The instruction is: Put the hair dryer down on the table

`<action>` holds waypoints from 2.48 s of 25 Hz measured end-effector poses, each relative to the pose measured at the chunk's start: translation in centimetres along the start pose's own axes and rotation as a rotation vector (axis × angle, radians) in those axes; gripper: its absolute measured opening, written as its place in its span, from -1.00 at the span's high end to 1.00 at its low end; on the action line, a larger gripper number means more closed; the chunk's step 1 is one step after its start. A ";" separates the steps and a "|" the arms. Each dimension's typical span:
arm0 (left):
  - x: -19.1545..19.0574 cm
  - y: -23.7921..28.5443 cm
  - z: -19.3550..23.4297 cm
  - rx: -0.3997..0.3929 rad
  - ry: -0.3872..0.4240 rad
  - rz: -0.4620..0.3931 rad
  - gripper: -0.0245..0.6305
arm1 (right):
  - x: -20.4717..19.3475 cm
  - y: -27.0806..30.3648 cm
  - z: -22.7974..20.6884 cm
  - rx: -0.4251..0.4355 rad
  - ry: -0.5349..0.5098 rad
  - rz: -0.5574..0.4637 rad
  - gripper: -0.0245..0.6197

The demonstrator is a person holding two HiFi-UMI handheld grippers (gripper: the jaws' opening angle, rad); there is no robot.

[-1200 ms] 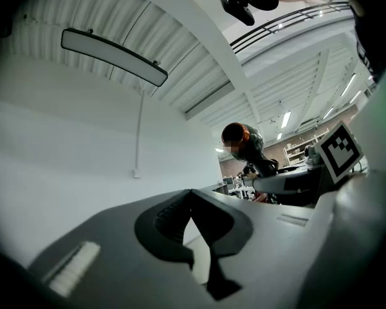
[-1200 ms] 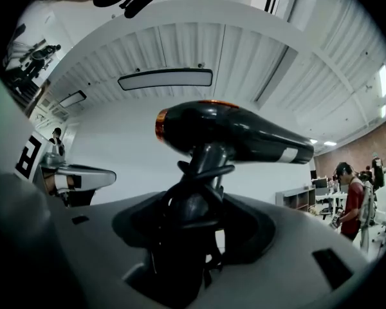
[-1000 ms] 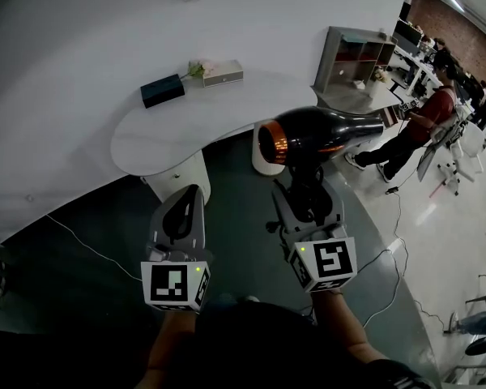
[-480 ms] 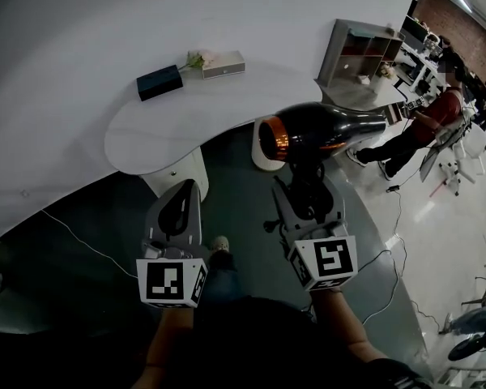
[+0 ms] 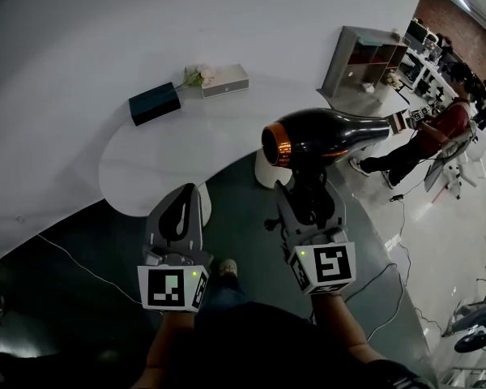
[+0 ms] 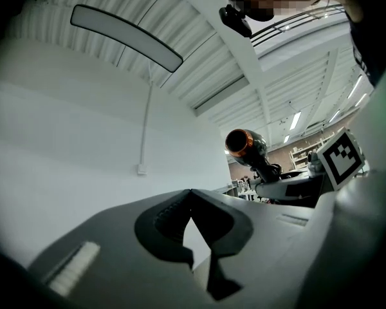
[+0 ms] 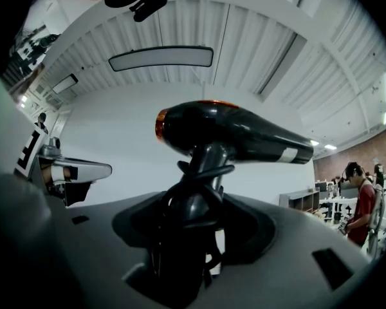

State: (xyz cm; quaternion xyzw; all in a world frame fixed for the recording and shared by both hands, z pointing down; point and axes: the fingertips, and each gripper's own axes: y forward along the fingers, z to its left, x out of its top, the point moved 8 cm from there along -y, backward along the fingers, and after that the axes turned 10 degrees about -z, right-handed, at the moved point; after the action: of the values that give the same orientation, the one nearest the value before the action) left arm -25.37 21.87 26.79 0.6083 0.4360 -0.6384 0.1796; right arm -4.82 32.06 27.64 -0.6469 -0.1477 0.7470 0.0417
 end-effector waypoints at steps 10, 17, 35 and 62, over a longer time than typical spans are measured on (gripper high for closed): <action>-4.3 8.6 7.7 -0.059 -0.034 -0.005 0.89 | -2.9 10.4 -0.1 -0.044 -0.027 0.040 0.12; -6.6 11.8 9.9 -0.085 -0.063 -0.001 0.89 | -4.9 13.6 -0.5 -0.065 -0.016 0.069 0.12; -11.7 24.3 13.0 -0.008 -0.007 0.007 0.89 | -10.8 27.6 -7.2 0.040 -0.006 0.064 0.12; -17.0 37.1 11.0 0.423 0.109 0.113 0.89 | -19.9 44.7 -18.4 0.448 0.110 0.079 0.12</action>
State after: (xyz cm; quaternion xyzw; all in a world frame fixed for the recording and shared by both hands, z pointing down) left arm -0.66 -12.40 28.82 0.6893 0.2667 -0.6710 0.0596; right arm 22.13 -12.50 32.13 -0.6666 0.0496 0.7257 0.1630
